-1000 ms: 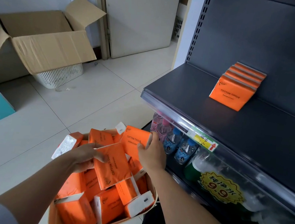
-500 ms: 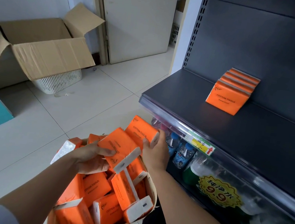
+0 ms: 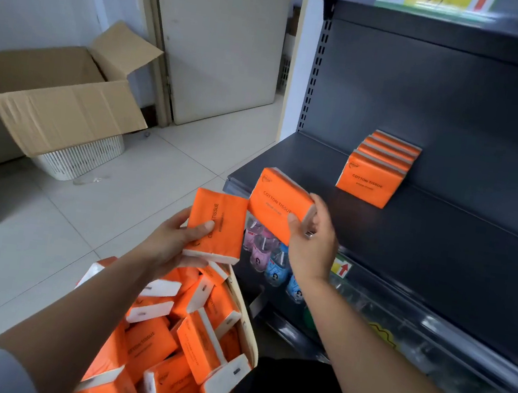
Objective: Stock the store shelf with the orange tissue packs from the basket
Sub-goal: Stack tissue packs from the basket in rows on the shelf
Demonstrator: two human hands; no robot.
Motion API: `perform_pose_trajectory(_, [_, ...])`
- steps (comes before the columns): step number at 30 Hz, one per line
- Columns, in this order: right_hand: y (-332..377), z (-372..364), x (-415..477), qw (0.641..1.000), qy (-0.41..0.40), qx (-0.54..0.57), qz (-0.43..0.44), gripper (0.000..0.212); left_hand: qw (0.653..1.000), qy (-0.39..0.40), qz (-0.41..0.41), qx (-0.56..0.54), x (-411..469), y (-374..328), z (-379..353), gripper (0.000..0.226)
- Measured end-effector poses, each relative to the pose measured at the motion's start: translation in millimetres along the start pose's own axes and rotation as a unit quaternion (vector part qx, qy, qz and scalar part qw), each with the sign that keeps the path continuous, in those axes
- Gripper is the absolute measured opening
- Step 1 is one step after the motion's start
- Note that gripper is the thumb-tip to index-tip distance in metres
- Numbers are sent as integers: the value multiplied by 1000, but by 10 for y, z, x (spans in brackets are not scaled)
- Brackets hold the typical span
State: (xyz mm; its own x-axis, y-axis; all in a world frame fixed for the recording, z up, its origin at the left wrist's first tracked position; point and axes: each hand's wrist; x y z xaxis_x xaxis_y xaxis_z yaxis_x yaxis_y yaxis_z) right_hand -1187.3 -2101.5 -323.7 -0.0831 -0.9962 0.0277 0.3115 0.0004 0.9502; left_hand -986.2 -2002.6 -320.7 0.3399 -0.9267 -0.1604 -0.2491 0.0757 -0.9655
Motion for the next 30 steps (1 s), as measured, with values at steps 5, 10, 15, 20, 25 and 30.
perform_pose_trajectory(5, [38,289,300,999,-25,20,21,48,994,51,-84,53,151,-193,-286,94])
perform_pose_trajectory(10, [96,596,648,998,-47,-14,41,51,972,6,-160,173,338,-299,-605,58])
perform_pose_trajectory(15, [3,850,944,997,-57,-58,15,57,957,48,-204,202,498,-350,-783,45])
perform_pose_trajectory(20, [-109,1003,1112,995,-44,-91,-6,49,948,99,-235,192,678,-395,-948,40])
perform_pose_trajectory(25, [-191,1056,1277,993,-54,-99,-17,49,937,120,-255,206,766,-485,-1156,38])
perform_pose_trajectory(30, [-197,1054,1418,989,-77,-123,-5,44,935,134,-256,207,857,-515,-1259,38])
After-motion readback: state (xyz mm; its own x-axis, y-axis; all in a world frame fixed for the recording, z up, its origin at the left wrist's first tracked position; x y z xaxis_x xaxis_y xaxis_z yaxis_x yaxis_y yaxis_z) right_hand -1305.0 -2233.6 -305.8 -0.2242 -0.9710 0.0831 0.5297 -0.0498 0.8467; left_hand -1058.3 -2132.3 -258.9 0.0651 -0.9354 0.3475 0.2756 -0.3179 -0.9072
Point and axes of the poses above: each hand's wrist, its own x-axis towards the middle knuckle, its own z-axis out of the back of the hand, y = z × x, and after that the axes turned 14 degrees about -z, right-handed
